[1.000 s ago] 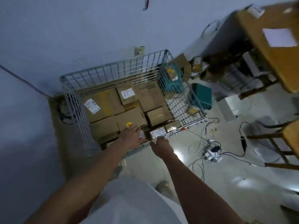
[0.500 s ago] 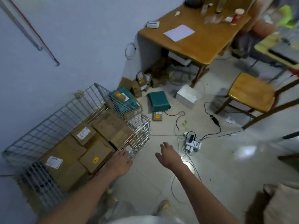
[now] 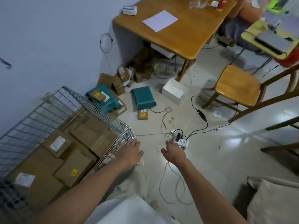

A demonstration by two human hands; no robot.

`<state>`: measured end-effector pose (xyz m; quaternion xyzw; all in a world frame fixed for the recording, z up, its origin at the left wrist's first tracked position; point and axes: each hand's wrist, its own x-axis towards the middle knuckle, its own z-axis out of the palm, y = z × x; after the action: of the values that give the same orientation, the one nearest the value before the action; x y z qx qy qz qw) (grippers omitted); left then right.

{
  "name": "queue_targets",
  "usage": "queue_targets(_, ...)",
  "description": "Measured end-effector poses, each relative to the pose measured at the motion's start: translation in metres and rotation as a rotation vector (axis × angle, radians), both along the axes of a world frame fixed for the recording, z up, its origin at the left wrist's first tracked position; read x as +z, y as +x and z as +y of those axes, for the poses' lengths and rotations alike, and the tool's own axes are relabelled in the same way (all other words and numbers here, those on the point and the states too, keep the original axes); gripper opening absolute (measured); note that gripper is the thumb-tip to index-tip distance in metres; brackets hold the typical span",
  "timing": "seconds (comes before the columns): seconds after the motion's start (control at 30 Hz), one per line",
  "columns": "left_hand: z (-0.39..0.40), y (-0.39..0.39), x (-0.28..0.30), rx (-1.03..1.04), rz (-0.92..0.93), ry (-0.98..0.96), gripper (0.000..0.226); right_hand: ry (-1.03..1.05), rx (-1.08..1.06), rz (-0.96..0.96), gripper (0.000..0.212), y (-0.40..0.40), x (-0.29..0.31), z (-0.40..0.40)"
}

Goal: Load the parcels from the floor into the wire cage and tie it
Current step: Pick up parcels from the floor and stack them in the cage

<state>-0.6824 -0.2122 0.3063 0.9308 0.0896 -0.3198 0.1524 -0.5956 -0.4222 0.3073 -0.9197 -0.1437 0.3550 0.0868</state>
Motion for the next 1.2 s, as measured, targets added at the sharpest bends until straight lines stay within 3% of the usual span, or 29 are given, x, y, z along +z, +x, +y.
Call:
queue_targets(0.3, 0.082, 0.114, -0.02, 0.295, 0.078, -0.114, 0.064, -0.151, 0.175, -0.01, 0.045, 0.113, -0.003, 0.05)
queue_targets(0.5, 0.117, 0.178, -0.036, 0.485, 0.069, -0.144, 0.055, -0.08, 0.275, 0.005, 0.057, 0.214, -0.007, 0.104)
queue_targets(0.63, 0.144, 0.249, -0.039, 0.524, 0.095, -0.162, 0.063, -0.081, 0.359, 0.007, 0.052, 0.304, -0.015, 0.137)
queue_targets(0.87, 0.166, 0.355, -0.024, 0.655, 0.06, -0.104, 0.067, 0.01, 0.333, 0.044, 0.052, 0.442, -0.006, 0.203)
queue_targets(1.1, 0.184, 0.405, -0.008, 0.796, 0.036, -0.138, 0.065, 0.029, 0.29, 0.169, 0.045, 0.529, 0.009, 0.259)
queue_targets(1.2, 0.214, 0.415, -0.039, 0.789, 0.009, -0.112, 0.094, -0.019, 0.303, 0.189, 0.047, 0.553, -0.006, 0.282)
